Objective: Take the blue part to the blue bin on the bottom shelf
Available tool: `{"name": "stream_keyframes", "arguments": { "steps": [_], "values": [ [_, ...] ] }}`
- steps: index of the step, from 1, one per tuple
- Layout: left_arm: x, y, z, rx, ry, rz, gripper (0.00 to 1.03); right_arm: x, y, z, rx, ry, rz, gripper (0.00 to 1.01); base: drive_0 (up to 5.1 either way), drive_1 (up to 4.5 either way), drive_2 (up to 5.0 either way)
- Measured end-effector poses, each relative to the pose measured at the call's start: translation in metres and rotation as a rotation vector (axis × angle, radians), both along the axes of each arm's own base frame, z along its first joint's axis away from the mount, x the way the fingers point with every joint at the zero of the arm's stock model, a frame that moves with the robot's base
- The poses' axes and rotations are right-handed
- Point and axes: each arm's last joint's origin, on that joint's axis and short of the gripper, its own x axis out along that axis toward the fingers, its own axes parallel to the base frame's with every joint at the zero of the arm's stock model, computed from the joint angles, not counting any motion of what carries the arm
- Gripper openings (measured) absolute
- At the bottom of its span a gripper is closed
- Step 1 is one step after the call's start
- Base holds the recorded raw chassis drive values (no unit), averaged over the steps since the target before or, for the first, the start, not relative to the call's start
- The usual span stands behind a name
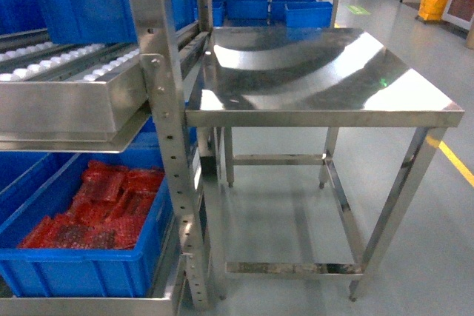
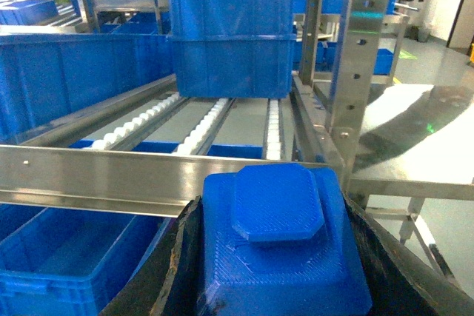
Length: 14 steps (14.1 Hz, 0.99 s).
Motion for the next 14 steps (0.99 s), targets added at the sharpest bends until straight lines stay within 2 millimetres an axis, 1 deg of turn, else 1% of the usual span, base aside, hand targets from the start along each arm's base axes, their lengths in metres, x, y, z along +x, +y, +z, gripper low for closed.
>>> {"name": "stream_keyframes", "arguments": {
  "steps": [14],
  "values": [
    [-0.0001, 0.0, -0.0001, 0.0, 0.001, 0.0, 0.44, 0.0, 0.0, -0.0004, 0.0, 0.004, 0.0, 0.98, -5.0, 2.41, 2.4]
  ]
}}
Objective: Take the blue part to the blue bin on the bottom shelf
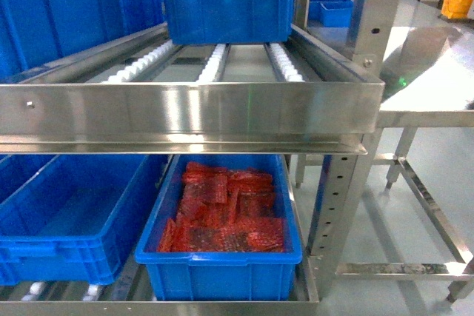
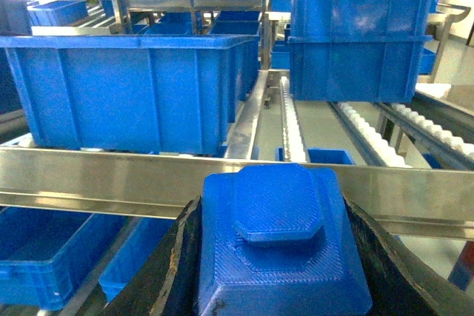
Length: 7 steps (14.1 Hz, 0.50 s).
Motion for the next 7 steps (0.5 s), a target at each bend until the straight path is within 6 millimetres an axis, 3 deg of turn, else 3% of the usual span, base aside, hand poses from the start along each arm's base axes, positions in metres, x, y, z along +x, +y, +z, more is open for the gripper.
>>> {"name": "stream_keyframes", "arguments": {
  "steps": [6, 7],
  "values": [
    [0.0, 0.0, 0.0002, 0.0, -0.002, 0.001, 0.44, 0.0, 0.0, 0.0003, 0.0, -0.003, 0.0, 0.98, -5.0, 2.43, 2.4],
    [0.0, 0.0, 0.0, 0.0, 0.0, 0.0, 0.44, 0.0, 0.0, -0.0002, 0.0, 0.002, 0.001, 0.98, 0.0, 0.0, 0.0]
  ]
}}
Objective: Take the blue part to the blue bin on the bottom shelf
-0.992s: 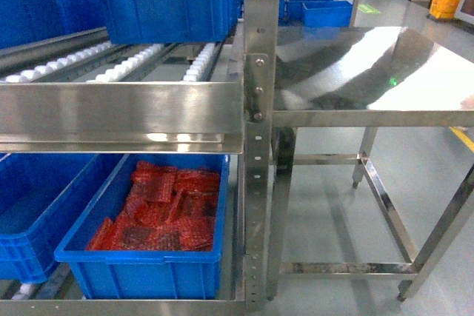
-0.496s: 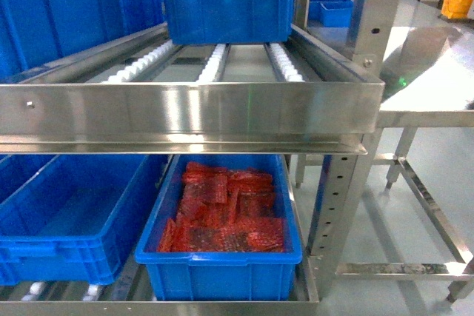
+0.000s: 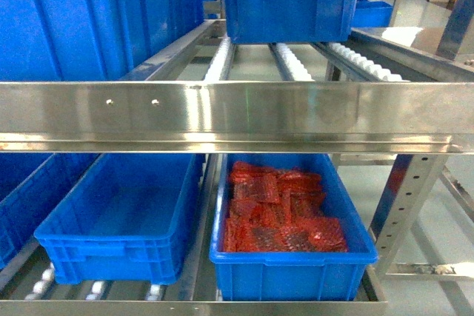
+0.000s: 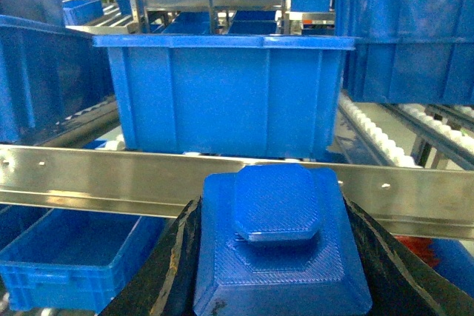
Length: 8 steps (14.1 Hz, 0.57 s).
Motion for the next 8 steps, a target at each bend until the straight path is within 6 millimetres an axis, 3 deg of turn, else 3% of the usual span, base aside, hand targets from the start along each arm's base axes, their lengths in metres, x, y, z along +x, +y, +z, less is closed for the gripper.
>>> {"name": "stream_keyframes", "arguments": {
  "steps": [8],
  "values": [
    [-0.0001, 0.0001, 0.0, 0.0, 0.0, 0.002, 0.44, 0.0, 0.0, 0.0002, 0.0, -0.002, 0.0, 0.98, 0.0, 0.0, 0.0]
  ]
}}
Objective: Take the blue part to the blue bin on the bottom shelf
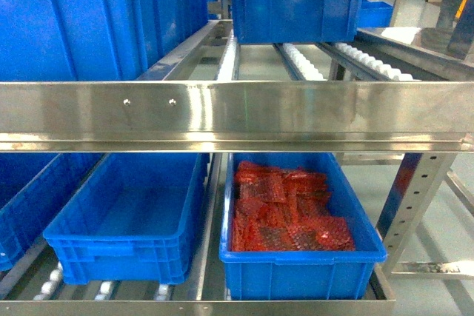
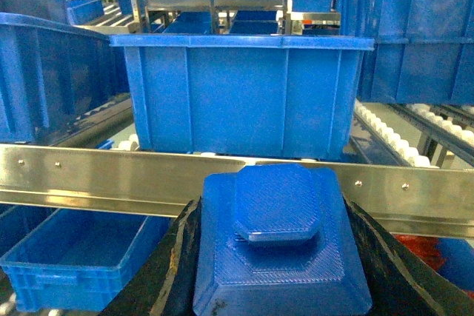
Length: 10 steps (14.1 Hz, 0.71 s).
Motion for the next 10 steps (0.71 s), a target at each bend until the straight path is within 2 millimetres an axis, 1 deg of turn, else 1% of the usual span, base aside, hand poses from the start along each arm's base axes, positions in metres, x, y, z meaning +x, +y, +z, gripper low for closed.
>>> {"name": "stream_keyframes", "arguments": {
  "steps": [10],
  "values": [
    [0.0, 0.0, 0.0, 0.0, 0.0, 0.0, 0.44, 0.0, 0.0, 0.0, 0.0, 0.0, 0.0, 0.98, 0.0, 0.0, 0.0]
  ]
}}
